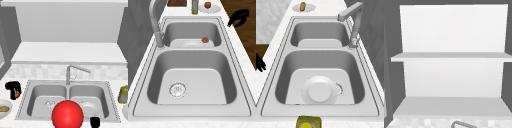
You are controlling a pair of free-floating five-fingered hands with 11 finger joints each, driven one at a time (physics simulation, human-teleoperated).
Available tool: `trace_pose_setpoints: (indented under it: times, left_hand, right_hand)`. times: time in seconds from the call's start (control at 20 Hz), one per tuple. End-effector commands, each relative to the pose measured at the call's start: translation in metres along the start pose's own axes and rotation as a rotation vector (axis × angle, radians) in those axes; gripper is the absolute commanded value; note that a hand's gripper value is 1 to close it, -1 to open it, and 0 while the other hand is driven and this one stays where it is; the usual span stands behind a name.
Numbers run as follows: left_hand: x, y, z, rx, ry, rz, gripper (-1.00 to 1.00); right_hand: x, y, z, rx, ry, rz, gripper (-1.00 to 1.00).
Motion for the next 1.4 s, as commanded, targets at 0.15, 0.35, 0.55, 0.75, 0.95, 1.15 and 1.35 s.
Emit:
trace_pose_setpoints:
  times: [0.15, 0.35, 0.55, 0.75, 0.95, 1.15, 1.35]
  left_hand:
    - [-0.029, -0.005, 0.058, -0.003, -0.003, 0.004, 1.00]
    - [-0.056, -0.024, 0.094, 0.026, -0.021, -0.004, 1.00]
    - [-0.078, -0.042, 0.130, 0.031, -0.030, -0.004, 1.00]
    - [-0.102, -0.058, 0.165, 0.033, -0.033, -0.004, 1.00]
    - [-0.125, -0.069, 0.198, 0.028, -0.036, -0.002, 1.00]
    - [-0.148, -0.079, 0.229, 0.039, -0.047, -0.004, 1.00]
    - [-0.170, -0.095, 0.262, 0.054, -0.058, -0.016, 1.00]
  right_hand:
    - [0.000, 0.000, 0.000, 0.000, 0.000, 0.000, 0.00]
    - [0.000, 0.000, 0.000, 0.000, 0.000, 0.000, 0.00]
    - [0.000, 0.000, 0.000, 0.000, 0.000, 0.000, 0.00]
    - [0.000, 0.000, 0.000, 0.000, 0.000, 0.000, 0.00]
    - [0.000, 0.000, 0.000, 0.000, 0.000, 0.000, 0.00]
    - [0.000, 0.000, 0.000, 0.000, 0.000, 0.000, 0.00]
    - [0.000, 0.000, 0.000, 0.000, 0.000, 0.000, 0.00]
